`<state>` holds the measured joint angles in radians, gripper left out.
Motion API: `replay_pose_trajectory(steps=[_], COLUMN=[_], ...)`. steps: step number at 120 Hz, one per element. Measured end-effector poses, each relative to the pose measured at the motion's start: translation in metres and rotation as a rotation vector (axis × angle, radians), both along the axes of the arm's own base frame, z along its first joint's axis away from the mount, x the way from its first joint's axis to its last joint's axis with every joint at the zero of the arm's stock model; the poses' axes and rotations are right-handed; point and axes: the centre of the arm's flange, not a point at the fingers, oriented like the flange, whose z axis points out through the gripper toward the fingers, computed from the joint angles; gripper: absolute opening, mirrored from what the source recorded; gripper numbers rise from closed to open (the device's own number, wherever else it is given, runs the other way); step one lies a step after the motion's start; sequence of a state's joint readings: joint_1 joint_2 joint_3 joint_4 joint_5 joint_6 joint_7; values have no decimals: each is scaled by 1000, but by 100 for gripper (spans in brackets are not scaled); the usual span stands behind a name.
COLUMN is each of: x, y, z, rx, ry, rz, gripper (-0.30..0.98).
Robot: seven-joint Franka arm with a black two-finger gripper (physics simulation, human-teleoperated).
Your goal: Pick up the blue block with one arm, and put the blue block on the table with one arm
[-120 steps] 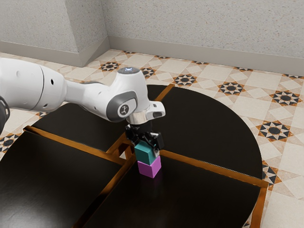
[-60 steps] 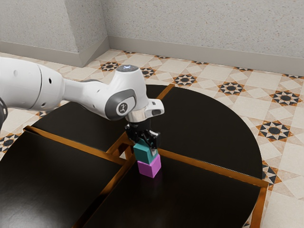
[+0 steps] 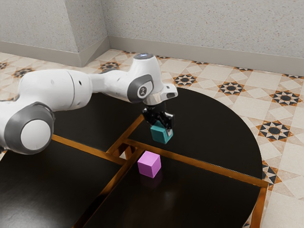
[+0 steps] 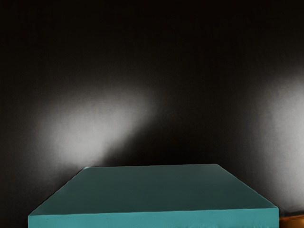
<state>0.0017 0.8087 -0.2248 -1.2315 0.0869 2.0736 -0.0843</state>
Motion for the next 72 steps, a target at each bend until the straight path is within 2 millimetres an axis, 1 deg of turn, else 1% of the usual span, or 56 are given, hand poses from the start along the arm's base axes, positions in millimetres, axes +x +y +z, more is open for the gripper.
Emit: replay_pose_trajectory(steps=[10, 19, 37, 42, 46, 54, 60, 64, 72], x=[5, 6, 6, 6, 5, -6, -27, -47, -88], y=[3, 5, 6, 7, 7, 7, 4, 3, 0], z=[-14, -18, -21, -17, -4, 43, 86, 114, 155], rx=[0, 2, 4, 5, 9, 25, 43, 58, 86], ry=[20, 32, 46, 44, 30, -7, -33, -48, -64], rz=[-8, -17, -37, -42, -46, -58, -72, -79, -82], gripper=[38, 38, 53, 55, 57, 60, 62, 63, 65])
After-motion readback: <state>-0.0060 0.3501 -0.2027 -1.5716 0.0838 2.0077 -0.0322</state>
